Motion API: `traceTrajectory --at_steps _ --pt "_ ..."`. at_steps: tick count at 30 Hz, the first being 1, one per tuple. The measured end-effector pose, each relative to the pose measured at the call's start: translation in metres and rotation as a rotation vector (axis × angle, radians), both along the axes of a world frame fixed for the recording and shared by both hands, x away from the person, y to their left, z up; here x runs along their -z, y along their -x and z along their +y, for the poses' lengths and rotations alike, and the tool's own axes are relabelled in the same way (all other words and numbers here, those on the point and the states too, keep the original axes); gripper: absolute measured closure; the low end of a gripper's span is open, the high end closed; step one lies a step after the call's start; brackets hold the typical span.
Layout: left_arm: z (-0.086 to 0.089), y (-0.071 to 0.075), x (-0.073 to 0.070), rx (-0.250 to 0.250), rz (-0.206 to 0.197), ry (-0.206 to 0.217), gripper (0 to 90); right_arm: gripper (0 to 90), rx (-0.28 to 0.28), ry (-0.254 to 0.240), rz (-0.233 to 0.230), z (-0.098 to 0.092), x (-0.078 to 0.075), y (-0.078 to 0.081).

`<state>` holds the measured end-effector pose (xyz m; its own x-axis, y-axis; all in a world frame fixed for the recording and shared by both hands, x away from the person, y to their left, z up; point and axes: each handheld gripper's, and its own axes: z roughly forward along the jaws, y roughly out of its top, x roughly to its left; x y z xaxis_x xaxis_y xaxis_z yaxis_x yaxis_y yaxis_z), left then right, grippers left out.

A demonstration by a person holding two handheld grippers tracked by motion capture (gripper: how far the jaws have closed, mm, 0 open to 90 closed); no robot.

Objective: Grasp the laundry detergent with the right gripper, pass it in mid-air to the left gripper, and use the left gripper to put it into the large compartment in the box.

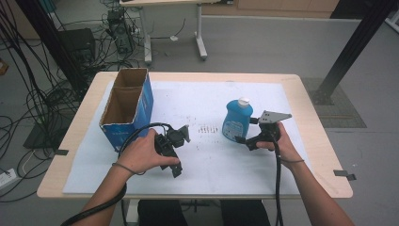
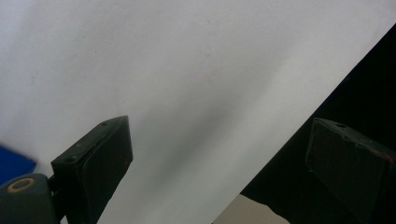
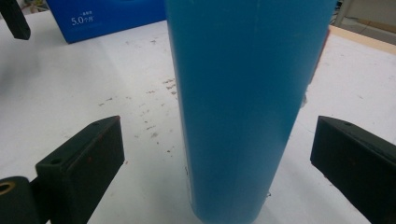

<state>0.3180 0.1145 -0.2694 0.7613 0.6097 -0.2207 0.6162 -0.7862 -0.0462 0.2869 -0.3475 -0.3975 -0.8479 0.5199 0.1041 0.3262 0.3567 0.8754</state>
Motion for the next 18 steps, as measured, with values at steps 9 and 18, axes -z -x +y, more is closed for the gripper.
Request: traceTrajectory --at_steps 9,18 --pt "-0.0001 0.0000 -0.0002 0.001 -0.001 0.001 7.6 2.7 0.009 0.006 -0.005 -0.0006 -0.0007 0.0011" --pt "-0.0006 -0.0004 -0.0017 0.002 -0.001 0.001 7.6 3.1 0.010 0.006 -0.006 -0.0010 -0.0009 0.0011"
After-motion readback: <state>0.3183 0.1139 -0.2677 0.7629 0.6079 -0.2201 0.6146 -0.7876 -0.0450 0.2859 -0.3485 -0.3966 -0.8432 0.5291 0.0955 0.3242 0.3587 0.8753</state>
